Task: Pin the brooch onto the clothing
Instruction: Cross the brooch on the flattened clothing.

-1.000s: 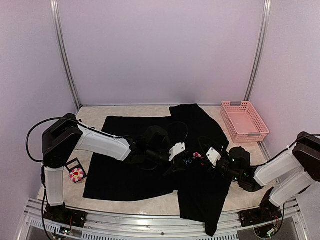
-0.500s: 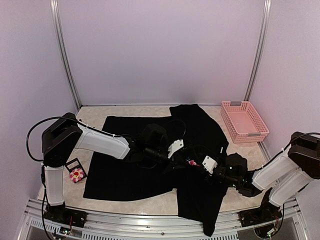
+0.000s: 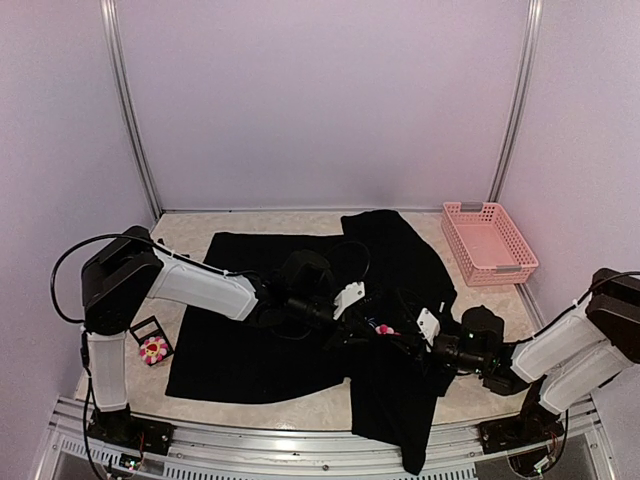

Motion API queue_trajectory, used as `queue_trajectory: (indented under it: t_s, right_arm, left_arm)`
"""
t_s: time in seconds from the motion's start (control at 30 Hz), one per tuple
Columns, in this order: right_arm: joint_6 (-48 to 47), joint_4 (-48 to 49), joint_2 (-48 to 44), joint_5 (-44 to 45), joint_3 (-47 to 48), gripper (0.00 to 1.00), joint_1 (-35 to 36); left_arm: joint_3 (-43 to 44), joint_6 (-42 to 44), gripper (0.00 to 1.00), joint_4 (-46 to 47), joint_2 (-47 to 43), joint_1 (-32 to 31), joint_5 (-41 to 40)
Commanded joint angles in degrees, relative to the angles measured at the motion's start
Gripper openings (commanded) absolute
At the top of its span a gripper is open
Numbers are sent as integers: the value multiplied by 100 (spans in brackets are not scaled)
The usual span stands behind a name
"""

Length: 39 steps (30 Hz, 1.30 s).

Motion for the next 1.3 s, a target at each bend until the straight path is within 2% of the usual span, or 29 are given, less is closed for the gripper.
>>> queue_trajectory:
  t_s: [0.0,0.17,0.37,0.53,0.83,1.0,1.27]
  right_arm:
    - [323,222,-319,-479,-39,0,-176]
    - [524,185,-559,-562,-10,0,-345]
    - [993,478,-516,-860,-78,0,-441]
    - [1406,711,-226,-1038,18,0,-447]
    - [1824,1392,323,-1321,198,0,-444]
    - [1819,1105,400,-1291,461,0,-390]
    - [2060,1275,386,-1349,660,0,-388]
  left_arm:
    - [-215,133,27,158,-453,-31,40]
    - [-219,74,31,-106,-689,-34,-141]
    - [-574,-41,34,80,-888,-112,-457]
    - [-383,-144,28,34,-547,-153,-518]
    - [-214,-565,2,383,-159,-208,-616]
    - [-162,-606,0,348,-53,-218,-637]
    - [-110,-620,0,301,61,-226,-660]
